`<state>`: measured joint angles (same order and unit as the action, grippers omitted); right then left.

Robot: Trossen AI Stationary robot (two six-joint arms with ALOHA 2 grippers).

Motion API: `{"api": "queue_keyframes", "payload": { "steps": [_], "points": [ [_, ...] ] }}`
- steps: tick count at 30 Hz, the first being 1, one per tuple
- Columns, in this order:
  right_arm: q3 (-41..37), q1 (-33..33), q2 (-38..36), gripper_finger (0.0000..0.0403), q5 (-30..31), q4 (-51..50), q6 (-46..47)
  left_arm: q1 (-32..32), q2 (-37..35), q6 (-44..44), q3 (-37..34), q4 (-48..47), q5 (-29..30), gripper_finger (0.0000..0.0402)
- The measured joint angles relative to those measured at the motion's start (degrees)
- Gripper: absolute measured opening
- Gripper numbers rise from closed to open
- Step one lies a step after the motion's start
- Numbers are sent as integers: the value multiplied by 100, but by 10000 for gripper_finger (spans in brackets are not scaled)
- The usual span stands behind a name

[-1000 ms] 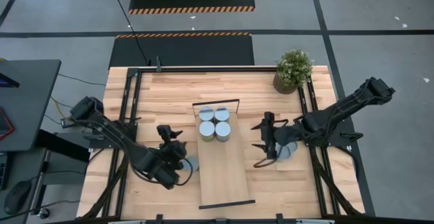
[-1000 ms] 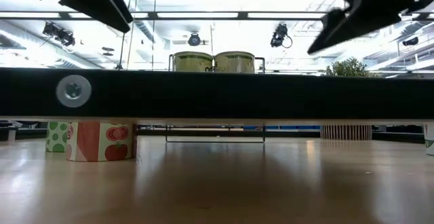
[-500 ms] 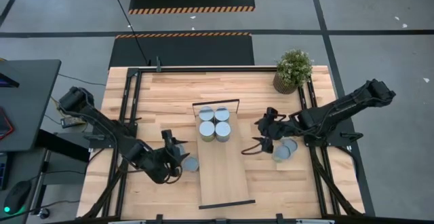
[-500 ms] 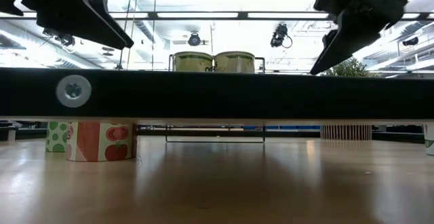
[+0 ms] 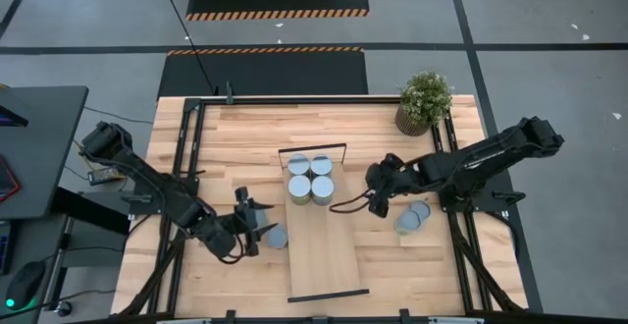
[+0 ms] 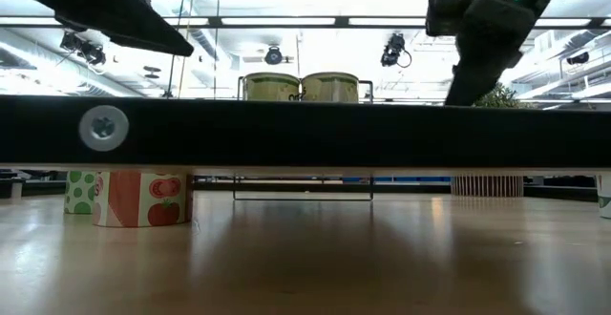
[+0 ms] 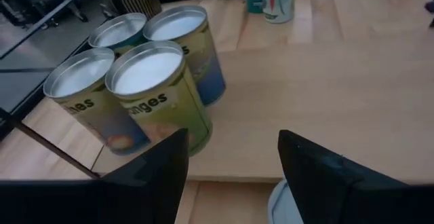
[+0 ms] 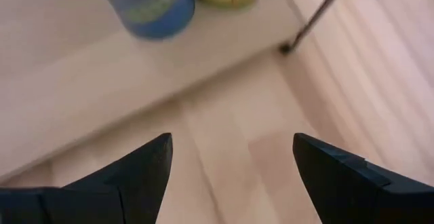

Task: Pick and place cans onto a shelf
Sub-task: Put the small canned peas on the shelf

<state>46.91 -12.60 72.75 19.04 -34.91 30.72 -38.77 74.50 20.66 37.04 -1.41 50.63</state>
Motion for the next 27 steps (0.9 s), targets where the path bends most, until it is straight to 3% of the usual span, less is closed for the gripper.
{"api": "queue_keyframes", "payload": {
  "steps": [4, 13, 21, 27],
  "points": [
    [345, -280, 182, 313, -88, -902, 466, 35, 2, 488, 0, -13, 11, 233],
    [407, -766, 208, 316, -923, -1768, 849, 35, 7, 1609, 0, -97, 166, 233],
    [405, -1223, 256, 348, -987, -2467, 1595, 35, 9, 1662, 0, -82, 166, 233],
    [402, -1331, -10, 362, -744, -2432, 1579, 50, 9, 1632, 0, -88, 173, 233]
  ]
}}
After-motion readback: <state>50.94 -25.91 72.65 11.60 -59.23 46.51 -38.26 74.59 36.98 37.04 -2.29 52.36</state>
